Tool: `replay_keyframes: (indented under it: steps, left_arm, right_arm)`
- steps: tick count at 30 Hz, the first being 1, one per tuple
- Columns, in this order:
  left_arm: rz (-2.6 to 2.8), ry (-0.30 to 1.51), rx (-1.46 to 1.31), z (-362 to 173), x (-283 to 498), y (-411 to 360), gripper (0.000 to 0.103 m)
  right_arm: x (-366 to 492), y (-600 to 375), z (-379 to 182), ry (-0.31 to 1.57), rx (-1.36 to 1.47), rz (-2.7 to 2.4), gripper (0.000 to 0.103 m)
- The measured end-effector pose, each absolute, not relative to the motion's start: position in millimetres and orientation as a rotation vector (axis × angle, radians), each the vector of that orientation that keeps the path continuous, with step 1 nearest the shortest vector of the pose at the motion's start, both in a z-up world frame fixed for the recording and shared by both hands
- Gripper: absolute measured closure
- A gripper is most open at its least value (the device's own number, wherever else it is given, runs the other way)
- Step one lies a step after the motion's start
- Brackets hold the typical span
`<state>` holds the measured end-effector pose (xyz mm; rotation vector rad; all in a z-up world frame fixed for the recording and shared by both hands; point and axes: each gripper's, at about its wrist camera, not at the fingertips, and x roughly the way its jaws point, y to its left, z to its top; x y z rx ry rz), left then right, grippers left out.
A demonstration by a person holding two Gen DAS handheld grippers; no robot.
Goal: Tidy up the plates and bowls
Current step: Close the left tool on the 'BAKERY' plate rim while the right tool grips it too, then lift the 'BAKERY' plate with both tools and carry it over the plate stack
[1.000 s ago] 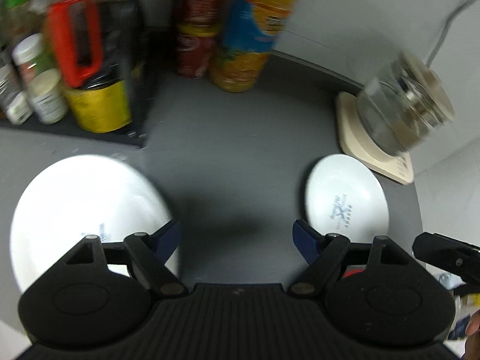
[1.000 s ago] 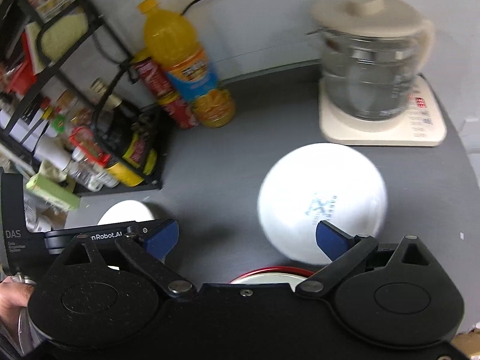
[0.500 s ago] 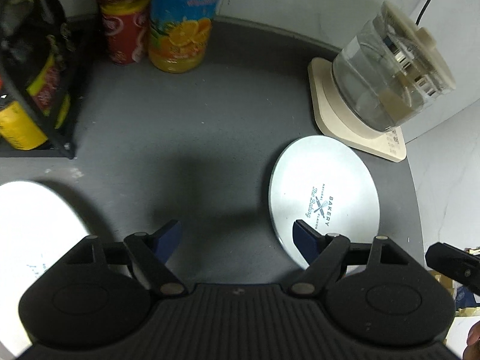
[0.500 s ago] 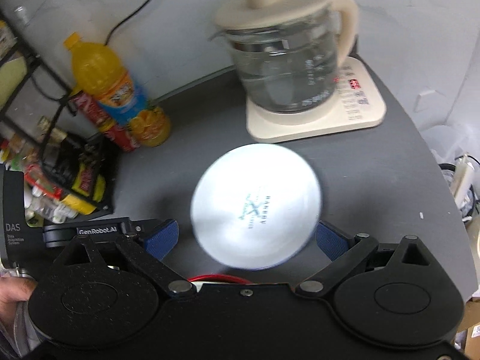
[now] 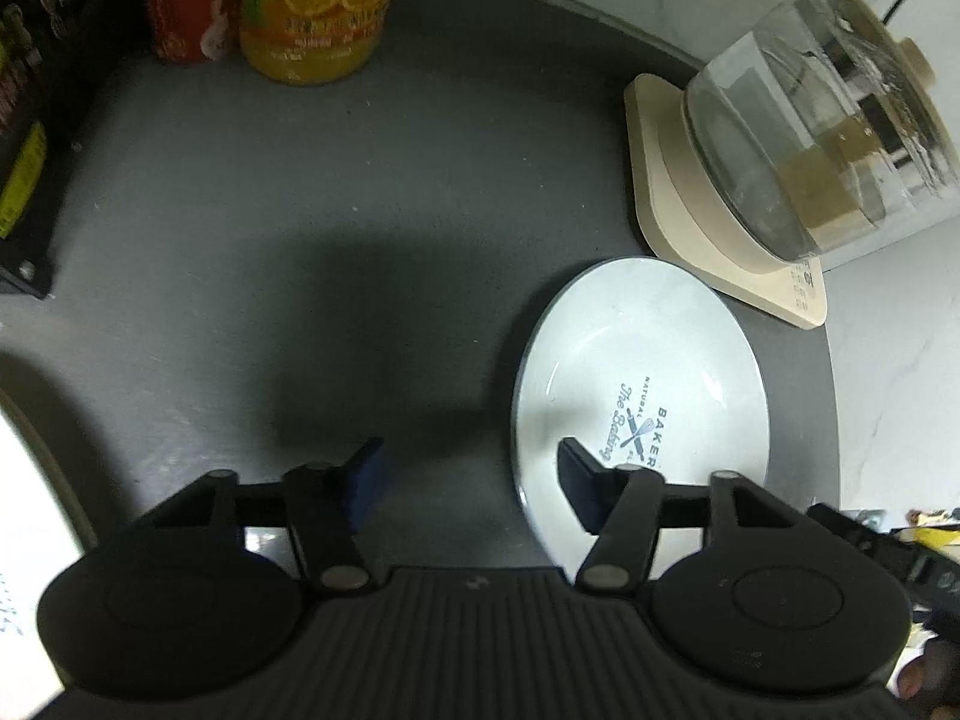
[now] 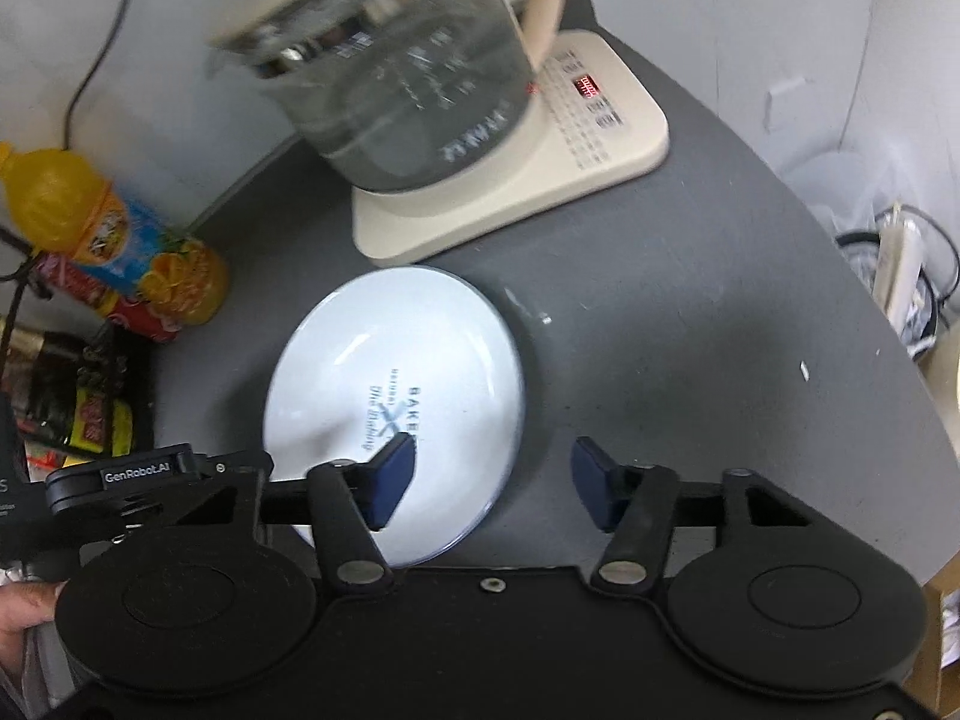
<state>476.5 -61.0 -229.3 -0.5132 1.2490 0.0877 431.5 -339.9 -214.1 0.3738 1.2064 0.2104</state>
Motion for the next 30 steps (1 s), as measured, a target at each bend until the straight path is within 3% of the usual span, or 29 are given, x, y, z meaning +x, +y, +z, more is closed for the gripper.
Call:
replay_keyframes:
  steps: [4, 10, 24, 30]
  left_arm:
    - [0.057, 1.259, -0.544, -238, 483, -64, 0.060]
    - [0.042, 1.258, -0.551, -244, 487, -69, 0.077]
    - [0.021, 1.259, -0.593, -253, 487, -66, 0.093]
    - [0.015, 1.249, -0.609, -256, 485, -67, 0.093]
  right_arm:
    - [439, -342, -233, 1.239, 0.412, 0.211, 0.066]
    - [446, -341, -253, 1.265, 0.432, 0.236, 0.077]
    - [451, -333, -273, 1.300, 0.459, 0.263, 0.087]
    - [450, -334, -277, 1.294, 0.510, 0.263, 0.093]
